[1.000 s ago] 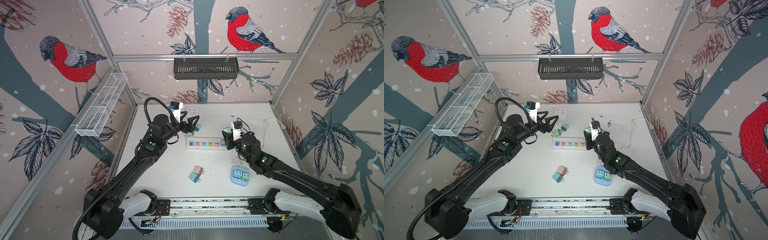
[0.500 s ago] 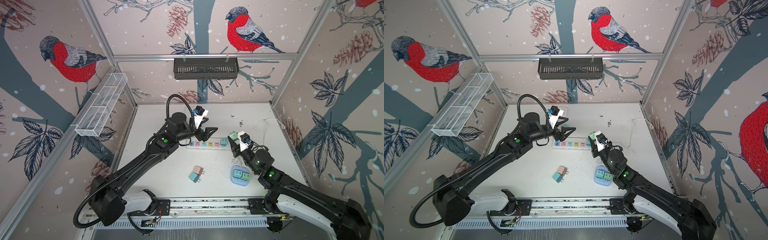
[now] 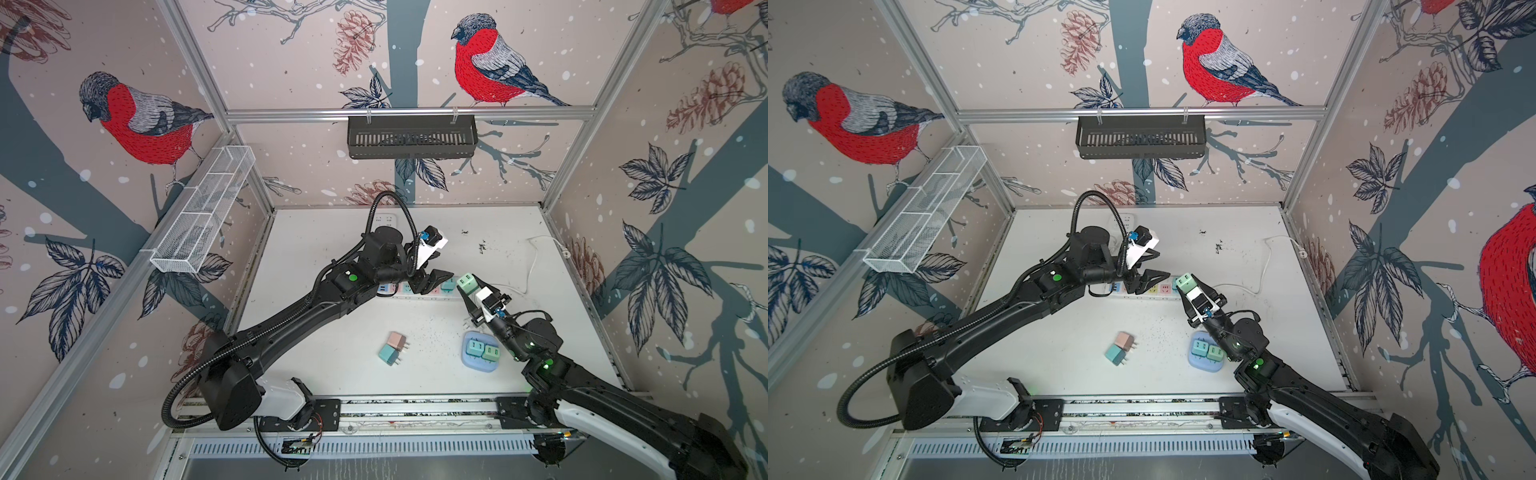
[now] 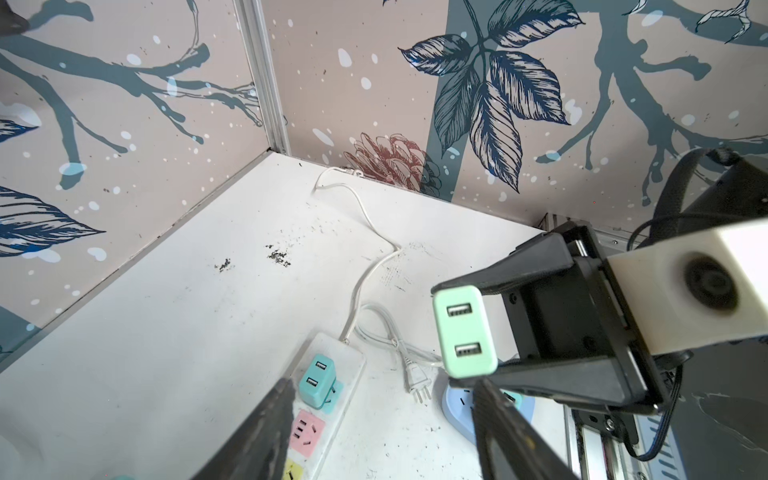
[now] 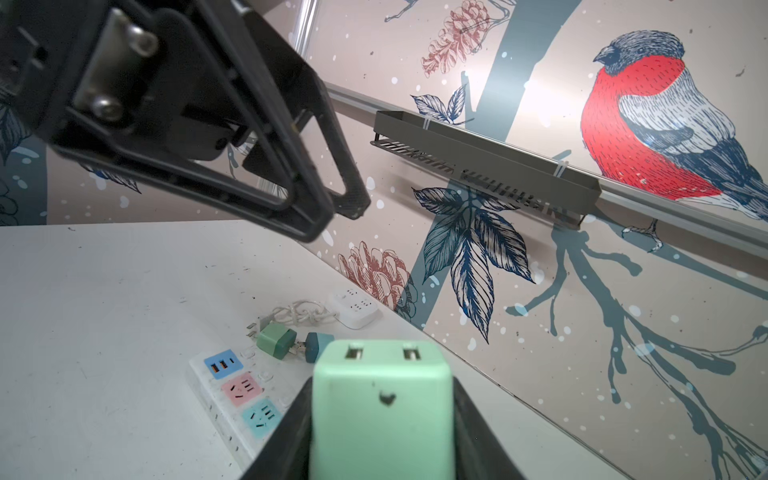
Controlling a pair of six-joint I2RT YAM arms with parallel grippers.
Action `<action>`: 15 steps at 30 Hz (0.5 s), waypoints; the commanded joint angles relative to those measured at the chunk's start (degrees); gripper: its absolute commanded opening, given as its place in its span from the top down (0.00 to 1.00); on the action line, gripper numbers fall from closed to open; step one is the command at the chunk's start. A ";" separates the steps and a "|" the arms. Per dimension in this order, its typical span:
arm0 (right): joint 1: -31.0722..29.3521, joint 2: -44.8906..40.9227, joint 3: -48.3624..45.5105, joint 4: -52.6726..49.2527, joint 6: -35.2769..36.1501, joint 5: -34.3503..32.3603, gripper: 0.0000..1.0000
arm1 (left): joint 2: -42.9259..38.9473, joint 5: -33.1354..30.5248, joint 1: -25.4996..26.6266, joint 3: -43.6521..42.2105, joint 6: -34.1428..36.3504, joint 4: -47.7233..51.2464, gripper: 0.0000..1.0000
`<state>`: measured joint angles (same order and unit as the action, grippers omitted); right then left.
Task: Insert the plug
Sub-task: 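Close the left gripper on the light green adapter held by the right gripper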
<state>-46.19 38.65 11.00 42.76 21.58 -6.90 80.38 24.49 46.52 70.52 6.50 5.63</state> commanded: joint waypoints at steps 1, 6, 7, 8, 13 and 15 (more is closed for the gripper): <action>-0.17 1.06 0.42 5.66 3.55 3.74 0.97 | 1.19 -0.09 1.60 1.86 2.82 2.90 0.34; -0.93 3.68 2.09 5.64 4.37 3.10 0.97 | 2.56 -2.47 4.19 2.60 4.70 4.39 0.35; -1.18 3.76 1.96 6.03 4.73 3.03 0.97 | 2.82 -3.30 4.44 2.82 4.72 4.31 0.36; -1.53 3.71 1.64 6.54 5.25 2.86 0.97 | 3.15 -3.91 4.49 2.87 4.49 4.23 0.36; -2.19 2.42 0.51 8.11 6.29 2.53 0.97 | 5.38 -5.99 4.93 5.53 4.42 6.83 0.40; -2.22 2.18 0.42 8.28 6.43 2.56 0.97 | 6.16 -6.16 5.28 6.28 4.70 7.58 0.41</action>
<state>-48.10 41.28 11.51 46.48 27.14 -5.54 85.73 21.61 51.64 75.75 9.47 12.14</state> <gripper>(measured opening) 0.442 0.589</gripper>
